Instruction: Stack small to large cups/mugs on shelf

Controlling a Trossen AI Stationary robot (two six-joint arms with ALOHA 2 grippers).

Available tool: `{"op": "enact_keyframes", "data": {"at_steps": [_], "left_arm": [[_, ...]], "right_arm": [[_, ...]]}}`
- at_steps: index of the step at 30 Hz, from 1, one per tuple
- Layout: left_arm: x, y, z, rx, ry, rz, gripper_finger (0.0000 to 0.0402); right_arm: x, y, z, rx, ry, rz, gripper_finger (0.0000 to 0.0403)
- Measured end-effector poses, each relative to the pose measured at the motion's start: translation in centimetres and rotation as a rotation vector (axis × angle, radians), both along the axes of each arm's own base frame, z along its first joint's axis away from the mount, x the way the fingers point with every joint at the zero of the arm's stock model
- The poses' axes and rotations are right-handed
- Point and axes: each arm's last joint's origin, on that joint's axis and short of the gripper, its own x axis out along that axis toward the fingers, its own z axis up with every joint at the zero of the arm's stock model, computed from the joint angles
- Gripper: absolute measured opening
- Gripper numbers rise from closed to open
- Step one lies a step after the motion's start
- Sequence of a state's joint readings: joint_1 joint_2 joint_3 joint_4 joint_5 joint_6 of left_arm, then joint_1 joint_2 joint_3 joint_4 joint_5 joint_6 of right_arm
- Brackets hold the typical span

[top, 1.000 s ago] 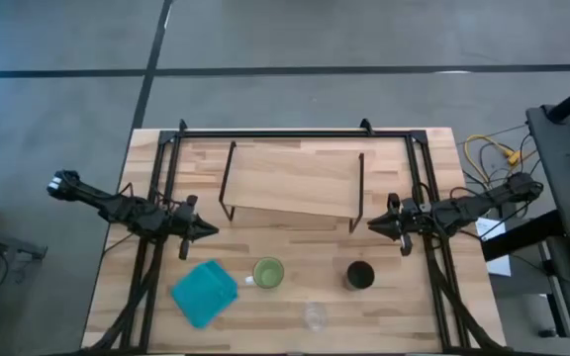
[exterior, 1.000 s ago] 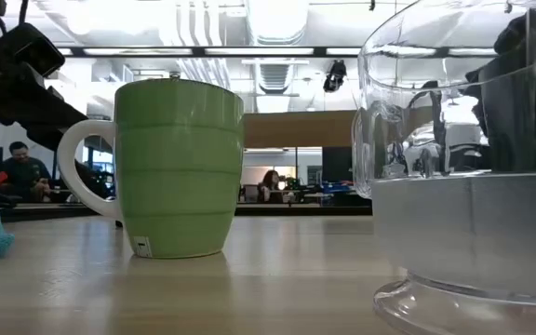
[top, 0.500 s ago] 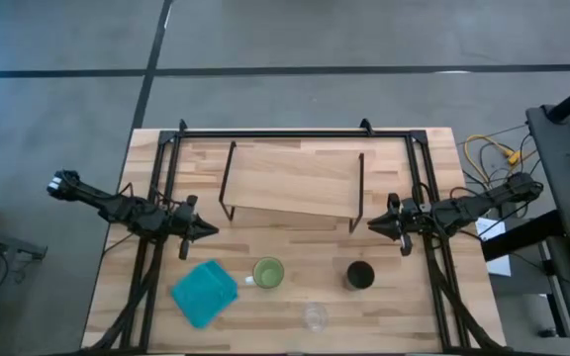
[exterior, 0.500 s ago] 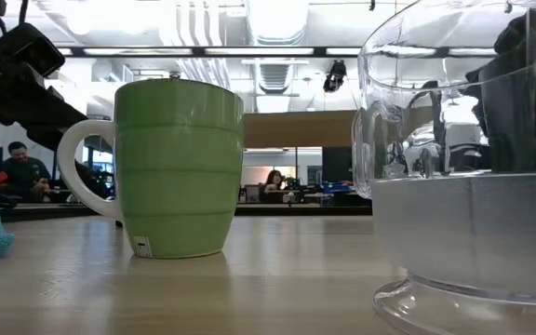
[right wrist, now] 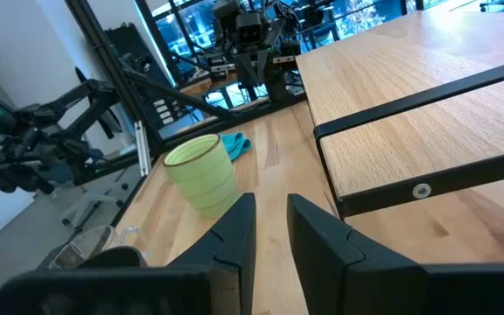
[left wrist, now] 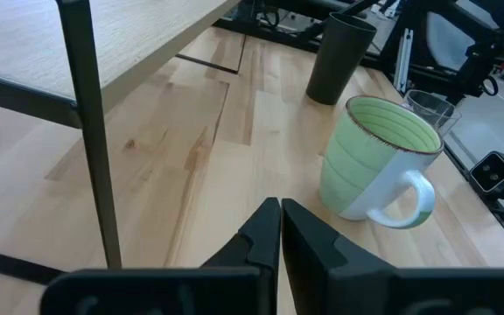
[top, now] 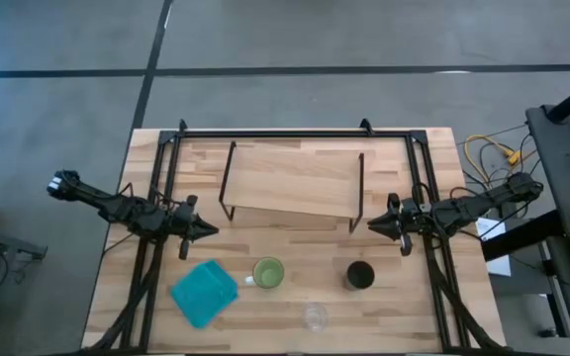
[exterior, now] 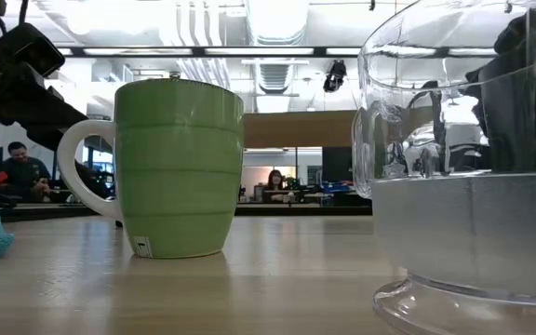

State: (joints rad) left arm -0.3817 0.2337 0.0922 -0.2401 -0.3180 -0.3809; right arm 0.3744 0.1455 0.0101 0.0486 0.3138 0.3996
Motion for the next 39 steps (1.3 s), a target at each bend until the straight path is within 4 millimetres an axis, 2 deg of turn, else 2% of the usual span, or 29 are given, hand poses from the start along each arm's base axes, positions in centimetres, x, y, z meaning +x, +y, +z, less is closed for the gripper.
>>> {"op": "enact_keyframes", "data": {"at_steps": [39], "left_arm": [[0.00,0.00,0.02,0.000,-0.001,0.000,0.0000]], "right_arm": [[0.02,-0.11,0.14,0.003,-0.015,-0.037,0.0063]]}}
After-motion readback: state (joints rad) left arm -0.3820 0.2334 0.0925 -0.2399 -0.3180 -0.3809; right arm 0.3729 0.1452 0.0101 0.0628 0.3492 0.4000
